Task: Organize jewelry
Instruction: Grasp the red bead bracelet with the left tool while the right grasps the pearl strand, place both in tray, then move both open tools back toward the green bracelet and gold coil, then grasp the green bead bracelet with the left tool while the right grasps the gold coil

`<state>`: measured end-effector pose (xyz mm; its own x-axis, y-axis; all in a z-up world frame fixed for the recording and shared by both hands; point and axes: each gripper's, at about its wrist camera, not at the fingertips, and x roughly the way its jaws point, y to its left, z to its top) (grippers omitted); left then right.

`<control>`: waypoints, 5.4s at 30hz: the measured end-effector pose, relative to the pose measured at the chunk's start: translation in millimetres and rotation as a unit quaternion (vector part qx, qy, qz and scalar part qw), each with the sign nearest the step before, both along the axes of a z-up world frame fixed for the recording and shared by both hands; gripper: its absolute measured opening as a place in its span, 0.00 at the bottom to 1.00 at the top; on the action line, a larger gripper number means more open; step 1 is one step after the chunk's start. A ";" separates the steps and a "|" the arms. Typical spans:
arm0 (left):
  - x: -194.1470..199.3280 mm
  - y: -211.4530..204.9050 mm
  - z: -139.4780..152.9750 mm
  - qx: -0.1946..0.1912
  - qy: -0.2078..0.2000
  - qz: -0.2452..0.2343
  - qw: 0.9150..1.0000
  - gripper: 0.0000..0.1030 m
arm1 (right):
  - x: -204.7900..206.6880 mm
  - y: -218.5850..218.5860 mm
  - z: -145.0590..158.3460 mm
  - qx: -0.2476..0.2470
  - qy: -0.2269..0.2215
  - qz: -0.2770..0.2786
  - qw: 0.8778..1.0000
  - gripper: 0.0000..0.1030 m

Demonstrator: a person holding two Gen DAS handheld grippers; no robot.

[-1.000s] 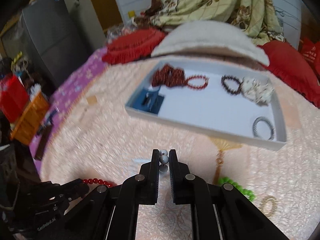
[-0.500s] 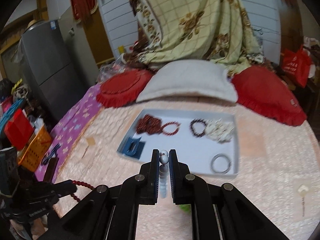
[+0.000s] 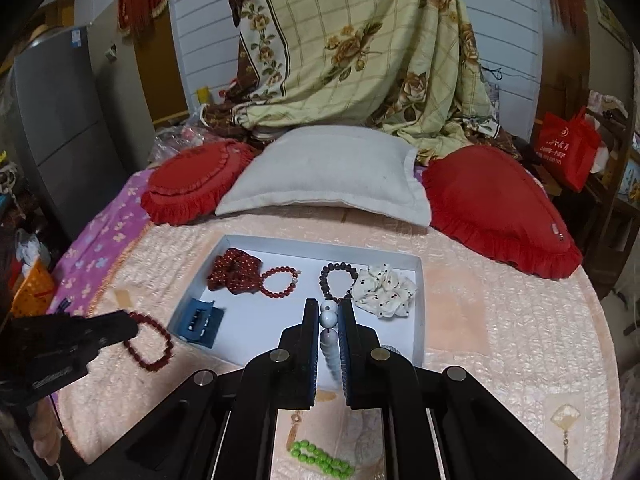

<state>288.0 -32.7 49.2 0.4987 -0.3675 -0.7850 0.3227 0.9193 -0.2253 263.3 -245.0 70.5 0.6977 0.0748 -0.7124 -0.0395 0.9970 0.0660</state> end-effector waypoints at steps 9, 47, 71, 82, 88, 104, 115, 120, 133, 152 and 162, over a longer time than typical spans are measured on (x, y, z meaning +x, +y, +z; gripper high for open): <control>60.2 -21.2 -65.6 -0.011 0.065 0.005 0.998 0.08 | 50.9 23.0 -41.3 0.039 0.028 0.016 0.999 0.08; -67.5 36.9 -27.4 0.100 -0.054 0.124 0.986 0.40 | -54.0 -9.0 -78.9 0.017 0.053 -0.053 0.997 0.43; -187.3 14.9 -11.6 0.145 -0.126 0.175 0.966 0.40 | -174.6 -3.3 -73.7 0.024 0.010 -0.078 0.997 0.43; -200.1 -0.7 -20.0 0.171 -0.130 0.143 0.966 0.40 | -188.1 -13.0 -89.2 0.028 0.030 -0.088 0.995 0.44; -195.8 11.3 -30.5 0.161 -0.108 0.150 0.969 0.40 | -186.7 0.7 -89.7 0.009 0.034 -0.078 0.996 0.44; -180.1 28.5 -56.0 0.139 -0.057 0.160 0.976 0.40 | -178.3 -13.3 -108.6 0.016 0.063 -0.104 0.993 0.45; -168.8 10.2 -73.5 0.161 -0.036 0.146 0.975 0.40 | -184.0 -49.4 -120.2 0.019 0.053 -0.121 0.991 0.45; -159.4 2.5 -82.8 0.171 -0.021 0.140 0.975 0.40 | -182.4 -68.6 -130.1 0.042 0.058 -0.135 0.988 0.45; -106.5 -40.1 -89.8 0.151 0.000 0.078 0.985 0.40 | -176.3 -89.8 -145.4 0.052 0.054 -0.128 0.989 0.45; -62.6 -150.0 -138.4 0.153 0.017 -0.146 0.977 0.39 | -118.5 -70.1 -166.6 -0.010 0.065 -0.071 0.995 0.29; -81.3 -129.3 -141.4 0.126 0.052 -0.151 0.979 0.09 | -132.6 -114.0 -163.2 0.002 0.080 -0.128 0.989 0.17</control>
<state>206.8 -162.0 -92.2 0.3090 -0.2742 -0.9107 0.5753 0.8164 -0.0506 130.7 -359.0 -92.7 0.5720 -0.0856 -0.8158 0.2245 0.9729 0.0553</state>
